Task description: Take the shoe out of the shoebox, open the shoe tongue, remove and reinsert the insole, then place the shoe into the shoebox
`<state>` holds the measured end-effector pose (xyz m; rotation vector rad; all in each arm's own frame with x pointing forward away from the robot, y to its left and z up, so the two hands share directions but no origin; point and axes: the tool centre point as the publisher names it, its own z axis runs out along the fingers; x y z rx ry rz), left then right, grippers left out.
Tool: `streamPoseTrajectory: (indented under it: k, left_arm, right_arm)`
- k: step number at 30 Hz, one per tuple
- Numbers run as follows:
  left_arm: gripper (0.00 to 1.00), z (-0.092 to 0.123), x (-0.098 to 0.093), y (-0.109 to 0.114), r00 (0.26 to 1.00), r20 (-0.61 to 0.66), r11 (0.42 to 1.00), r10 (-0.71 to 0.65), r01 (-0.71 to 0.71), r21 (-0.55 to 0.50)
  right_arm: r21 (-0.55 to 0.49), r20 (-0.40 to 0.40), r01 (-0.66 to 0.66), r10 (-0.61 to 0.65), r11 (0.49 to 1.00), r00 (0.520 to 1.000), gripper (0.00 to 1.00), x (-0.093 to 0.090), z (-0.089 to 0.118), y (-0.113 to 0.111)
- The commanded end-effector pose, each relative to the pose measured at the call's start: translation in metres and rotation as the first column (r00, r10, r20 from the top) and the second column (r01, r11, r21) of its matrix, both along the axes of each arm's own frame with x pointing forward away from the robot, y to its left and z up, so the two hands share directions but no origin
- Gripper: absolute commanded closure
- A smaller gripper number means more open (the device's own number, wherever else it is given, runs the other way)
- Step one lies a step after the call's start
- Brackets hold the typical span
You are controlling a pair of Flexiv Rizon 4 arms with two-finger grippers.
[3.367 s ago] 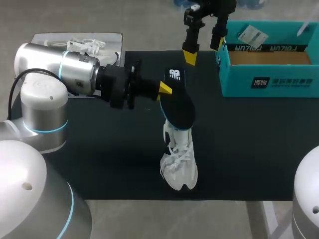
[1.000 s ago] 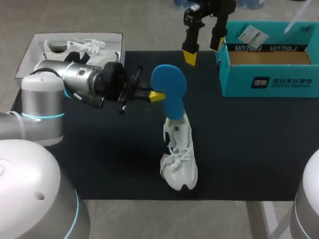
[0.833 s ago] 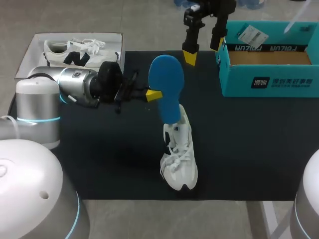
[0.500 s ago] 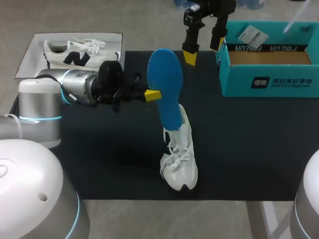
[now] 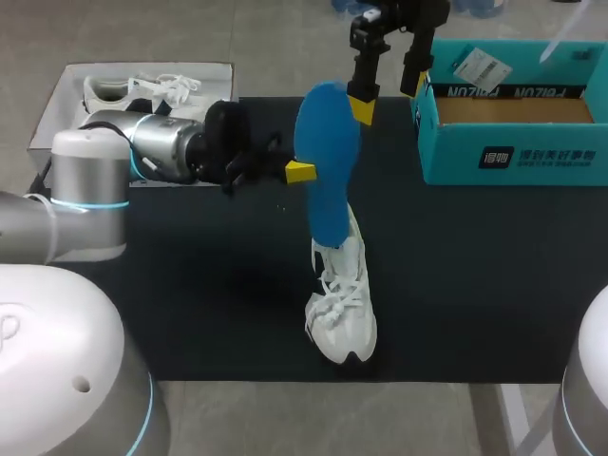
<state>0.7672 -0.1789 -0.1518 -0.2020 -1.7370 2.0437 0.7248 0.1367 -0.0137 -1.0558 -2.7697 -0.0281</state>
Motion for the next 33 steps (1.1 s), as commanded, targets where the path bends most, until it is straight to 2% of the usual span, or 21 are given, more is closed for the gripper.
streamPoseTrajectory:
  k: [1,3,4,6,11,20,26,33]
  left_arm:
    - [1.00,0.020,-0.014,0.004,0.974,-0.129,0.968,0.185,-0.158,0.197]
    - [1.00,0.020,-0.013,0.005,0.954,-0.177,0.945,0.243,-0.192,0.264]
    - [1.00,0.018,-0.013,0.006,0.950,-0.203,0.953,0.236,-0.185,0.241]
    - [1.00,0.014,-0.010,0.007,0.926,-0.273,0.936,0.261,-0.173,0.307]
    - [1.00,0.002,0.004,0.009,0.897,-0.375,0.944,0.235,-0.118,0.310]
    - [1.00,-0.002,0.017,0.005,0.852,-0.452,0.935,0.263,-0.109,0.339]
    - [1.00,-0.003,0.032,0.007,0.790,-0.546,0.933,0.279,-0.087,0.350]
    - [1.00,-0.023,0.051,-0.002,0.705,-0.654,0.918,0.275,0.010,0.397]
  right_arm:
    - [0.000,-0.001,0.000,0.000,1.000,1.000,0.00,0.001,0.000,0.000]
    - [0.000,-0.001,0.000,0.000,1.000,1.000,0.00,0.001,0.000,0.000]
    - [0.000,-0.001,0.000,0.000,1.000,1.000,0.00,0.001,0.000,0.000]
    - [0.000,-0.001,0.000,0.000,1.000,1.000,0.00,0.001,0.000,0.000]
    - [0.000,-0.001,0.000,0.000,1.000,1.000,0.00,0.001,0.000,0.000]
    - [0.000,-0.001,0.000,0.000,1.000,1.000,0.00,0.001,0.000,0.000]
    - [0.000,-0.001,0.000,0.000,1.000,1.000,0.00,0.001,0.000,0.000]
    - [0.000,-0.001,0.000,0.000,1.000,1.000,0.00,0.001,0.000,0.000]
